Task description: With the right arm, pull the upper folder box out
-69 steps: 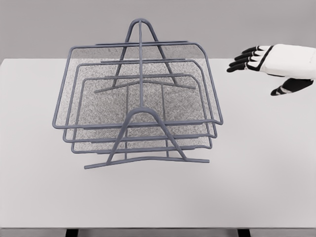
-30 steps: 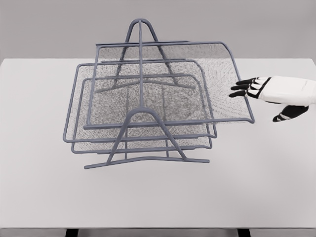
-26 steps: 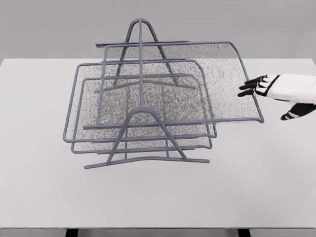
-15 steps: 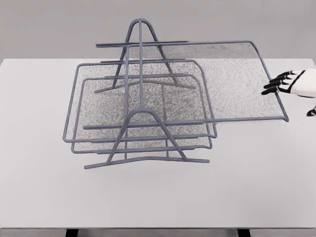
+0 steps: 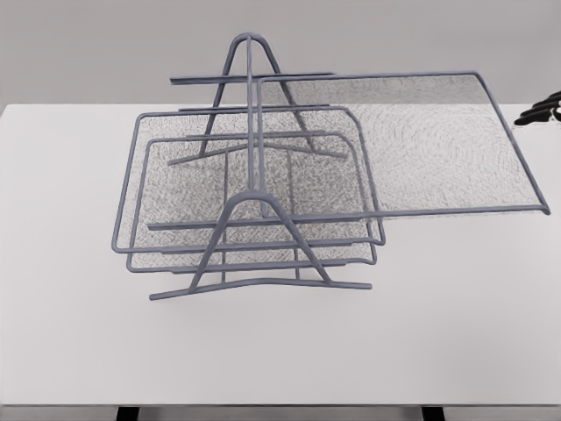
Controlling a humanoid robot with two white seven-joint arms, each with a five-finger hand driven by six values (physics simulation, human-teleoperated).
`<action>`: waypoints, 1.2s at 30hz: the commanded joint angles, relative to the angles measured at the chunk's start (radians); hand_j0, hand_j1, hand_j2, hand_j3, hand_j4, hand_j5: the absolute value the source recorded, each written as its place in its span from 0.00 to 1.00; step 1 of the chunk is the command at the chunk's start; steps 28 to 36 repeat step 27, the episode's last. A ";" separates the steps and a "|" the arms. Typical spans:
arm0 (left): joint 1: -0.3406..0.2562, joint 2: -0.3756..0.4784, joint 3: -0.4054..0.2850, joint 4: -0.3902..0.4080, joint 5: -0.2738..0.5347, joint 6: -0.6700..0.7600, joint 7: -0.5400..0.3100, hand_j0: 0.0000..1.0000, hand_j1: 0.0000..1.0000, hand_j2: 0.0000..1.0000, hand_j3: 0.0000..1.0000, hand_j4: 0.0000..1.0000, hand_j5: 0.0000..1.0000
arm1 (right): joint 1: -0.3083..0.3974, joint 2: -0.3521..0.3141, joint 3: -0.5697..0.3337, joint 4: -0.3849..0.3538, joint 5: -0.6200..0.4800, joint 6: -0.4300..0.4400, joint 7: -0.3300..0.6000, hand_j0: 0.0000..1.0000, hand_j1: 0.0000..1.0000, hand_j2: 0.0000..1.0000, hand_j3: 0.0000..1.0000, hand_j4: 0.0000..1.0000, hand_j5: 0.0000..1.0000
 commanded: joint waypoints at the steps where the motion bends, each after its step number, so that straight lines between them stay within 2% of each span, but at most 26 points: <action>1: 0.000 0.000 0.000 0.000 0.000 0.000 0.000 1.00 1.00 1.00 1.00 1.00 1.00 | -0.001 -0.006 -0.034 0.011 -0.085 0.003 0.000 1.00 1.00 1.00 1.00 1.00 1.00; 2: 0.000 0.000 0.000 0.000 0.000 0.000 0.000 1.00 1.00 1.00 1.00 1.00 1.00 | -0.004 -0.014 -0.028 -0.018 -0.146 0.003 0.000 1.00 1.00 1.00 1.00 1.00 1.00; 3: 0.000 0.000 0.000 0.000 0.000 0.000 0.000 1.00 1.00 1.00 1.00 1.00 1.00 | -0.017 -0.052 -0.031 -0.082 -0.166 0.003 0.000 1.00 1.00 1.00 1.00 1.00 1.00; 5: 0.000 0.000 0.000 0.000 0.000 0.000 0.000 1.00 1.00 1.00 1.00 1.00 1.00 | -0.046 -0.152 -0.031 -0.136 -0.327 0.003 0.000 1.00 1.00 1.00 1.00 1.00 1.00; 6: 0.000 0.000 0.000 0.000 0.000 0.000 0.000 1.00 1.00 1.00 1.00 1.00 1.00 | -0.046 -0.124 -0.028 -0.140 -0.335 0.003 0.000 1.00 1.00 1.00 1.00 1.00 1.00; 7: 0.000 0.000 0.000 0.000 0.000 0.000 0.000 1.00 1.00 1.00 1.00 1.00 1.00 | -0.046 -0.061 -0.026 -0.142 -0.333 0.003 0.000 1.00 1.00 1.00 1.00 1.00 1.00; 9: 0.000 0.000 0.000 0.000 0.000 0.000 0.000 1.00 1.00 1.00 1.00 1.00 1.00 | -0.054 0.017 -0.026 -0.142 -0.329 0.003 0.000 1.00 1.00 1.00 1.00 1.00 1.00; 11: 0.000 0.000 0.000 0.000 -0.002 0.000 0.000 1.00 1.00 1.00 1.00 1.00 1.00 | -0.104 0.111 -0.019 -0.142 -0.280 0.003 0.000 1.00 1.00 1.00 1.00 1.00 1.00; 12: 0.000 0.000 0.000 0.000 0.000 0.000 0.000 1.00 1.00 1.00 1.00 1.00 1.00 | -0.129 0.132 0.004 -0.143 -0.277 0.003 0.000 1.00 1.00 1.00 1.00 1.00 1.00; 13: 0.000 0.000 0.000 0.000 0.000 0.000 0.000 1.00 1.00 1.00 1.00 1.00 1.00 | -0.196 0.163 0.067 -0.145 -0.277 0.003 0.000 1.00 1.00 1.00 1.00 1.00 1.00; 14: 0.000 0.000 0.000 -0.004 0.000 0.000 0.000 1.00 1.00 1.00 1.00 1.00 1.00 | -0.284 0.235 0.211 -0.147 -0.272 0.003 0.000 1.00 1.00 1.00 1.00 1.00 1.00; 15: -0.002 0.000 -0.002 -0.004 0.000 0.000 0.000 1.00 1.00 1.00 1.00 1.00 1.00 | -0.366 0.253 0.286 -0.147 -0.270 0.003 0.000 1.00 1.00 1.00 1.00 1.00 1.00; 16: -0.002 0.000 -0.002 -0.004 0.000 0.000 0.000 1.00 1.00 1.00 1.00 1.00 1.00 | -0.399 0.253 0.286 -0.148 -0.270 0.003 0.000 1.00 1.00 1.00 1.00 1.00 1.00; 19: -0.002 0.000 -0.002 -0.006 0.000 0.000 0.000 1.00 1.00 1.00 1.00 1.00 1.00 | -0.393 0.247 0.394 -0.151 -0.270 0.003 0.000 1.00 1.00 1.00 1.00 1.00 1.00; 21: -0.002 0.000 -0.002 -0.009 0.000 0.000 0.000 1.00 1.00 1.00 1.00 1.00 1.00 | -0.393 0.102 0.392 -0.151 -0.272 0.003 0.000 1.00 1.00 1.00 1.00 1.00 1.00; 22: -0.002 0.000 -0.002 -0.009 -0.002 0.000 0.000 1.00 1.00 1.00 1.00 1.00 1.00 | -0.391 0.082 0.392 -0.151 -0.272 0.003 0.000 1.00 1.00 1.00 1.00 1.00 1.00; 25: -0.003 0.000 0.000 -0.010 0.000 0.000 0.000 1.00 1.00 1.00 1.00 1.00 1.00 | -0.356 0.100 0.408 -0.151 -0.272 0.003 0.000 1.00 1.00 1.00 1.00 1.00 1.00; 36: -0.002 0.000 0.000 -0.011 0.000 0.000 0.000 1.00 1.00 1.00 1.00 1.00 1.00 | -0.359 0.108 0.408 -0.151 -0.272 0.003 0.000 1.00 1.00 1.00 1.00 1.00 1.00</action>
